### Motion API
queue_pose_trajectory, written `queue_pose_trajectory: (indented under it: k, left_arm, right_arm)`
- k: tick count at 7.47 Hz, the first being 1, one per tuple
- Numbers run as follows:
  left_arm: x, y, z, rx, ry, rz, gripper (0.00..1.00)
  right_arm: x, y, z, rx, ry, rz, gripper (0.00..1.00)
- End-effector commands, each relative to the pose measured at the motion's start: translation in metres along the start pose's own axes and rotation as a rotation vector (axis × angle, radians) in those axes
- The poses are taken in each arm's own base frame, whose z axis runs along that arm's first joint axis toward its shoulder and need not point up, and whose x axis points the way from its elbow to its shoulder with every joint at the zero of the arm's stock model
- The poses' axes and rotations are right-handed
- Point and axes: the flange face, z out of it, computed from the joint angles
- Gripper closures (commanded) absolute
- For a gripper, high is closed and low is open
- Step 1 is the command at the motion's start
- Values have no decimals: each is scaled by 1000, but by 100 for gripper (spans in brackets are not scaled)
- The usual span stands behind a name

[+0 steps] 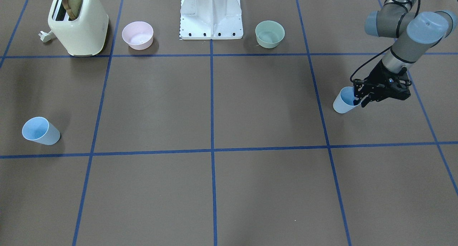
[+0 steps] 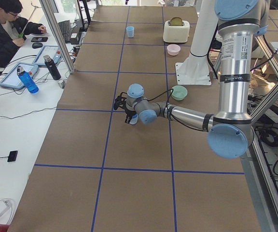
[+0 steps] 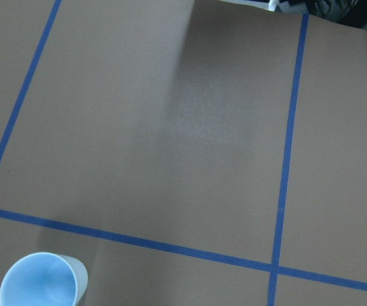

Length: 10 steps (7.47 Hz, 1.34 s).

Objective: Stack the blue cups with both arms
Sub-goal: 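Lower the left gripper onto the light blue cup and grasp its rim, then carry the light blue cup with the left gripper to the table center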

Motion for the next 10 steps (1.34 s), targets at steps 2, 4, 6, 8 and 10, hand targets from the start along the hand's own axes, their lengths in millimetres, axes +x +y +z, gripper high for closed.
queue_pose_trajectory:
  k: [2, 4, 6, 8, 10]
  left_arm:
    - [29, -11, -31, 35, 39, 21, 100]
    - [87, -59, -45, 27, 24, -7, 100]
    - [181, -120, -52, -10, 21, -77, 100]
    - [302, -142, -28, -11, 9, -134, 100]
    - [380, -147, 0, -11, 12, -175, 100]
  right_arm:
    - [0, 0, 0, 0, -1, 4, 0]
    - [0, 1, 0, -2, -2, 7, 0]
    - [0, 1, 2, -4, -3, 7, 0]
    - [-2, 1, 4, -8, -5, 13, 0]
    - [-5, 1, 6, -12, -5, 9, 0]
